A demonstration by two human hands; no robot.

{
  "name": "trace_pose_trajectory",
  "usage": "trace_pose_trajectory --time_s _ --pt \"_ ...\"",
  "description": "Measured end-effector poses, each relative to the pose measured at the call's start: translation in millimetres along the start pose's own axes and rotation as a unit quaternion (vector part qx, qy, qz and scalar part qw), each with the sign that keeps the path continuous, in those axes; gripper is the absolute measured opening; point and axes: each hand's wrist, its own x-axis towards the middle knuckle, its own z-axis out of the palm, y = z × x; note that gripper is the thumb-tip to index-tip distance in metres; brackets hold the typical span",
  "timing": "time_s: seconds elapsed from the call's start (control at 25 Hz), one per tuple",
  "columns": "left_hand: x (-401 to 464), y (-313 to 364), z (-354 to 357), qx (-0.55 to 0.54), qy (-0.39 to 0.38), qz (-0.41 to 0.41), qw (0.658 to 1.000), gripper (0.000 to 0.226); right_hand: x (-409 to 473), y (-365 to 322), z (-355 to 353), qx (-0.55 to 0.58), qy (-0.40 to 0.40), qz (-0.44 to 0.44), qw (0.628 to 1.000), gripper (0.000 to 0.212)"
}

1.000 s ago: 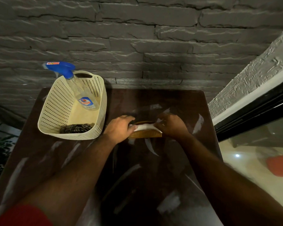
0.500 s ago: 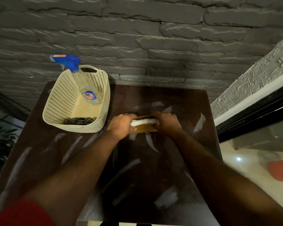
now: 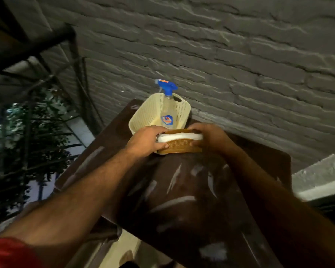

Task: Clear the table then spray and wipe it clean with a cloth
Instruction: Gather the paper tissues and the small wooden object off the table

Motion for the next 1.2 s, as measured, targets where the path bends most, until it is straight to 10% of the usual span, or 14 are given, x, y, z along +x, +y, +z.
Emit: trace_pose_trajectory --time_s 0.28,0.64,1.2 --pt "-116.5 -125.9 -104.6 0.047 0.114 -0.111 0.986 0.056 58.5 -194.6 38.4 -0.032 0.006 -0.142 0.989 0.050" --pt "-403.7 -319.7 -113.0 0.000 0.167 -0.362 0.917 0.055 51.4 -461.7 278.8 -0.080 -0.149 -0.335 0.927 0.055" --pt "-508.5 -439.7 102.7 -0.097 0.145 -0.507 0.844 0.046 18.0 -444.3 569.9 -0.195 -0.273 -0.365 0.868 0.063"
